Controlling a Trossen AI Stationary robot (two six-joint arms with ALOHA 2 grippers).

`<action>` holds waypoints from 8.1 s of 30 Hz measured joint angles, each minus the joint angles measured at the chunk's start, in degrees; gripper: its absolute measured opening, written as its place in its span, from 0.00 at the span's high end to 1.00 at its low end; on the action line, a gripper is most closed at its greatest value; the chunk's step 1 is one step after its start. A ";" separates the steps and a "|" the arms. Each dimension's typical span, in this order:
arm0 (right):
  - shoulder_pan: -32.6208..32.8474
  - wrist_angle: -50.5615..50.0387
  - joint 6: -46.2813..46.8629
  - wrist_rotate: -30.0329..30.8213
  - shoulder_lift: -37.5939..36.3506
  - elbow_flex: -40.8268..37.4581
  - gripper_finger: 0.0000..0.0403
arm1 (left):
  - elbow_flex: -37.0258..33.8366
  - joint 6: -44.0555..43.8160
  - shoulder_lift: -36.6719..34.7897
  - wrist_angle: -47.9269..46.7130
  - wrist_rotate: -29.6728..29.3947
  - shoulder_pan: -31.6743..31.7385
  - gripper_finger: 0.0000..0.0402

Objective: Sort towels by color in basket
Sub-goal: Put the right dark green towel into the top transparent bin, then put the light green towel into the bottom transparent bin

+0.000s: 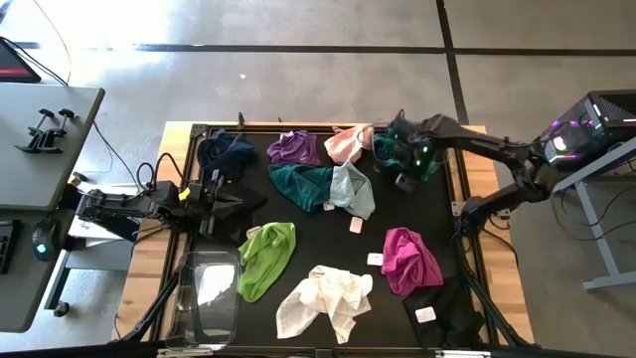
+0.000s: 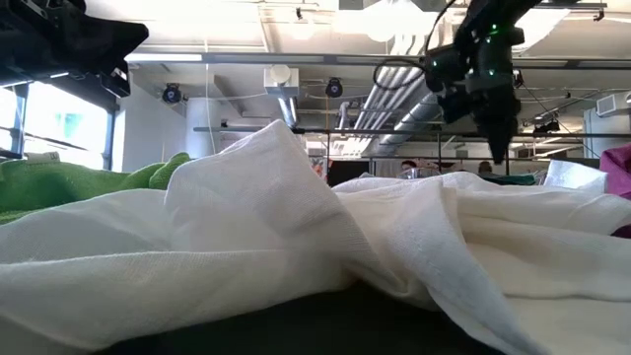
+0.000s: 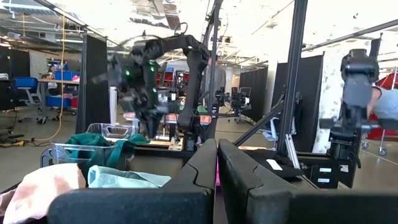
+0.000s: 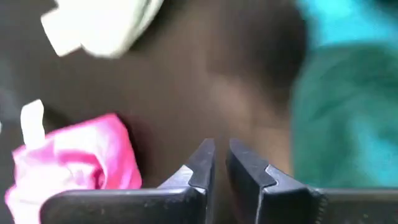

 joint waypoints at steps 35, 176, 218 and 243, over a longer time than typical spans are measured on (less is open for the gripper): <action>-11.60 33.68 0.84 17.12 7.65 -9.82 0.91 | 0.00 -0.12 0.00 0.00 0.02 -0.01 0.99; 61.97 116.68 27.04 50.55 15.24 -33.00 0.73 | 81.53 3.88 84.98 -64.84 -36.60 -32.99 0.99; 59.28 117.46 25.22 51.17 15.19 -32.98 0.73 | 79.62 -76.79 92.14 -90.79 3.88 -52.65 0.53; 59.28 117.11 25.04 51.13 15.19 -32.98 0.73 | 51.32 -76.48 88.28 -66.38 11.71 -47.46 0.99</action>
